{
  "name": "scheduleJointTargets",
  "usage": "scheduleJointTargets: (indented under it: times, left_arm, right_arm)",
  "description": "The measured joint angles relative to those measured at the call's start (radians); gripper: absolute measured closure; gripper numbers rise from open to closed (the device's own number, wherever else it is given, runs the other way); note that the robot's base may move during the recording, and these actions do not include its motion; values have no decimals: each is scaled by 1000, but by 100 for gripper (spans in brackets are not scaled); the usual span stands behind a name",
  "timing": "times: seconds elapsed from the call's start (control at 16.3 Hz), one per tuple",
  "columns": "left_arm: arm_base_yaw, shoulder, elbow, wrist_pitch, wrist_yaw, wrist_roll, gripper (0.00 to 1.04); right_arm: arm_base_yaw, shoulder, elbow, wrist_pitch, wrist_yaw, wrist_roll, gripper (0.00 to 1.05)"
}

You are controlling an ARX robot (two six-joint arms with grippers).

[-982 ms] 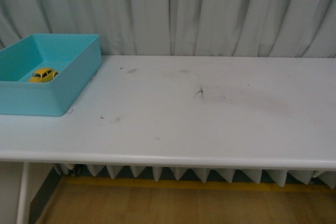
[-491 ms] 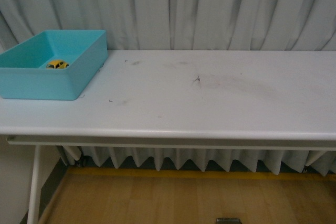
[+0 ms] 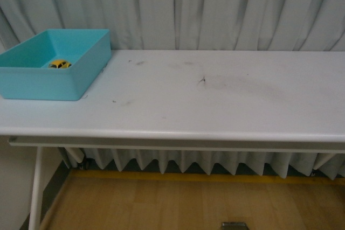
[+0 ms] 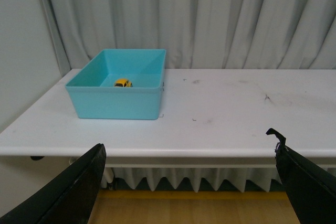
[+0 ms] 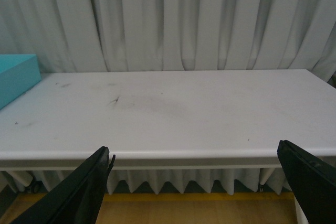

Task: Wind up and store yellow beetle toy

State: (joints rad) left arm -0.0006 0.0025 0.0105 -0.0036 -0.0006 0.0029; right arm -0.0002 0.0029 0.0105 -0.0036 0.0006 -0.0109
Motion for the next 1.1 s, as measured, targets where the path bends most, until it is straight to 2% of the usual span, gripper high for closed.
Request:
scheduleJointTargets:
  times: [1.1]
  left_arm:
    - [0,0,0,1,1,0,7]
  right_arm:
    - [0,0,0,0,0,0,7]
